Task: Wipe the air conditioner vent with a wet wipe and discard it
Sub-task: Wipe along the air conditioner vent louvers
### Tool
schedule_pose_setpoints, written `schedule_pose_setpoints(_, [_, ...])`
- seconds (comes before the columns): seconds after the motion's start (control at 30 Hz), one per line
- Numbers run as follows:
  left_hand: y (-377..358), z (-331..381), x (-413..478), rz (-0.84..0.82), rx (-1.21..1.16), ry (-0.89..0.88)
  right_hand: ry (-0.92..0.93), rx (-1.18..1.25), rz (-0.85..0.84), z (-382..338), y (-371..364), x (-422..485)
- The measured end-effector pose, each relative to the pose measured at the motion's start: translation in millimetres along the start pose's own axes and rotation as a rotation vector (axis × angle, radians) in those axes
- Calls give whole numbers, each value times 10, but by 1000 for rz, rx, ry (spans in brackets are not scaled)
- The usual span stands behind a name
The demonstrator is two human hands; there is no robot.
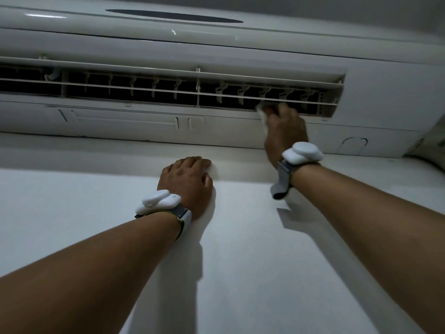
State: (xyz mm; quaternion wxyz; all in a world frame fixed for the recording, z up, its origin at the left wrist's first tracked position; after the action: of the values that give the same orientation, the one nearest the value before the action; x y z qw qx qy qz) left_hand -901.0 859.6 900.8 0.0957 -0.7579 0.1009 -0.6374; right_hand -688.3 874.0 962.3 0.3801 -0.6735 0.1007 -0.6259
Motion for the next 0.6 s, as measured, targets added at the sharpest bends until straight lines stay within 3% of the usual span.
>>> schedule_pose_setpoints(0.23, [8, -27, 4, 2, 14, -5, 186, -68, -9, -85, 55, 60])
schedule_pose_setpoints(0.6, [22, 16, -17, 7, -8, -11, 66, -201, -22, 729, 34, -42])
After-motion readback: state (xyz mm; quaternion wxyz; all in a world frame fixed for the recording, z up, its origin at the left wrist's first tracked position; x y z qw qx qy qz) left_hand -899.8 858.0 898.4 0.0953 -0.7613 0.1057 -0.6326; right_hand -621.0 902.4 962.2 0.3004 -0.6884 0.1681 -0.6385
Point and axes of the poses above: each hand's wrist, its own x-axis towards the middle knuckle, its own y-axis out of the back of the hand, z = x × y, the point moved 8 cm from there along x, towards the middle knuckle, and after that the axes turned 13 degrees about -x, right-handed, at the moved point
